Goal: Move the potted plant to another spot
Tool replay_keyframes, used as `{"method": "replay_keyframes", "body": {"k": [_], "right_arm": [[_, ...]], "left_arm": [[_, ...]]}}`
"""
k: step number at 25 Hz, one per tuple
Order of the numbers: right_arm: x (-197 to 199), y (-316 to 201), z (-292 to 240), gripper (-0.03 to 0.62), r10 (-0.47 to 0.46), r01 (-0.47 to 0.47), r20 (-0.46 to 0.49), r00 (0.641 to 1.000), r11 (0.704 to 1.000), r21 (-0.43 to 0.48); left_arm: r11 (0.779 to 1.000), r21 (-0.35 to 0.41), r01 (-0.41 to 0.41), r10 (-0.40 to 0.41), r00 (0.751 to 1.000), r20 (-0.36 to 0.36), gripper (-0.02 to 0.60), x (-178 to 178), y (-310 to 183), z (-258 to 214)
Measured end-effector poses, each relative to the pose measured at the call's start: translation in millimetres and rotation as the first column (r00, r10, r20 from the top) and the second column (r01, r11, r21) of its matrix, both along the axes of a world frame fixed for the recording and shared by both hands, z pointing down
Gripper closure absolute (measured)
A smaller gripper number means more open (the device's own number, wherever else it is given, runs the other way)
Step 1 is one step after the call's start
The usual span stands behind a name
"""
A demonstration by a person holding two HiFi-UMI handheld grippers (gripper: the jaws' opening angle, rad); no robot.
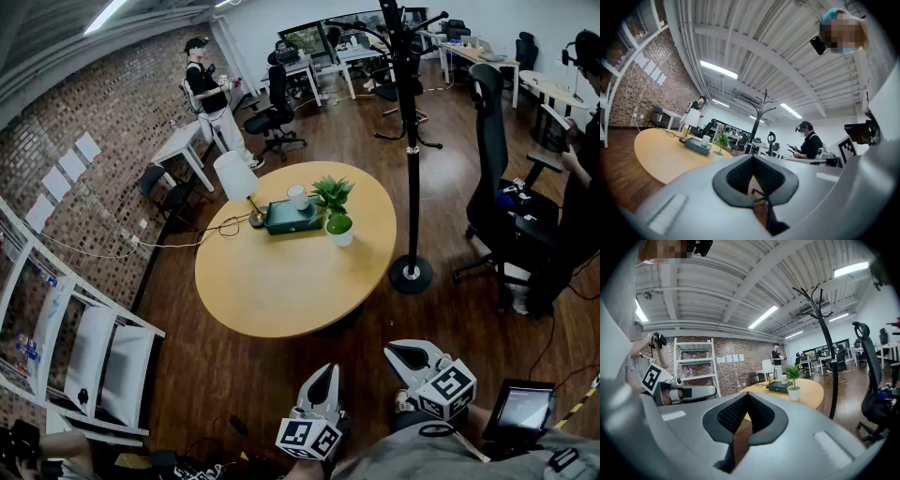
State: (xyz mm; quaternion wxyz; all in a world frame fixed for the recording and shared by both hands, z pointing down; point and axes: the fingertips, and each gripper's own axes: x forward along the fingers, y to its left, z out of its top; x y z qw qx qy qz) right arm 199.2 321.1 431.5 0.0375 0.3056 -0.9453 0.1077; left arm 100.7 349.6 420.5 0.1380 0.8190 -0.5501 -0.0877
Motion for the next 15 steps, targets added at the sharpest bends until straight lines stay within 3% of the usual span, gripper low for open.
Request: {"method": "replay_keyframes", "body": {"k": [6,15], "right_arm": [[4,-87,-1,0.588,-0.023,0.023,0.011,1.0,1.0,0.016],[-9,-170,11,0.588,-0.037,0.037,0.015,0.999,0.999,-0.021]], "left_arm": [[0.999,0.024,0.035,-0.035,0.999,0.009,0.584,-2,-88,0],[0.998,-0.001,0.064,-0.064,0.998,0.007,0.584,-16,-168,8]]}}
